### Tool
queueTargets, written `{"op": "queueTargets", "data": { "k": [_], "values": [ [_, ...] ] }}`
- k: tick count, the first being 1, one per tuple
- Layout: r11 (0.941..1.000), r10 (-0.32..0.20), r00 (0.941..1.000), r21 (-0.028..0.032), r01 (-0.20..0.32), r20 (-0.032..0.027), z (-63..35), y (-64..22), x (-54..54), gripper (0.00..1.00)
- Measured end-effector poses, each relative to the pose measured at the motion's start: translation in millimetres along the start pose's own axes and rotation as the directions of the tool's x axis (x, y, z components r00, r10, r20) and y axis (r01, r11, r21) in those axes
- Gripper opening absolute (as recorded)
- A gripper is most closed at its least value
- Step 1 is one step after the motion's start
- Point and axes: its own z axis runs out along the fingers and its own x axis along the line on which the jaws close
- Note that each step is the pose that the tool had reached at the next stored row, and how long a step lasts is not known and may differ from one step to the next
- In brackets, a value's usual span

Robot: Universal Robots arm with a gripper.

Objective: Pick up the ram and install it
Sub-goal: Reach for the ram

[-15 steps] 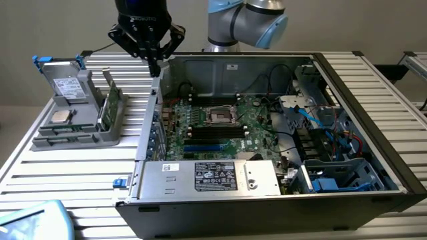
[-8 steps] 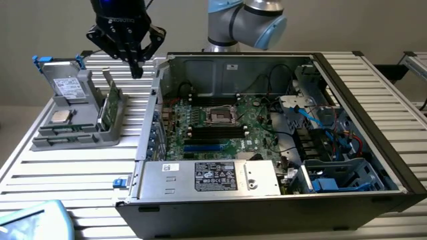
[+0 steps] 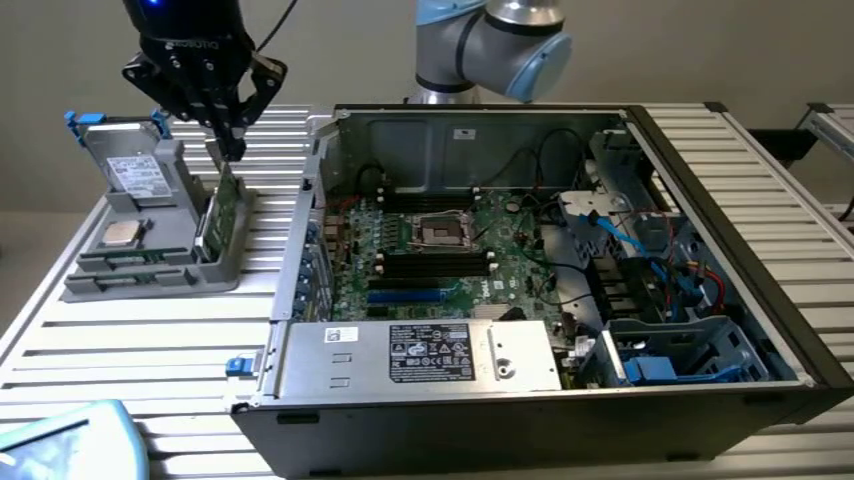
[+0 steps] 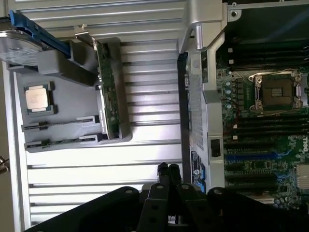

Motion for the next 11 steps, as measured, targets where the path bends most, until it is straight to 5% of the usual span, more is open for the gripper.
{"op": "queueTargets", "data": {
  "k": [11],
  "values": [
    [0.9999,0.001,0.9997,-0.0101,-0.001,-0.0262,1.2,-4.4,39.1,0.11]
  ]
}}
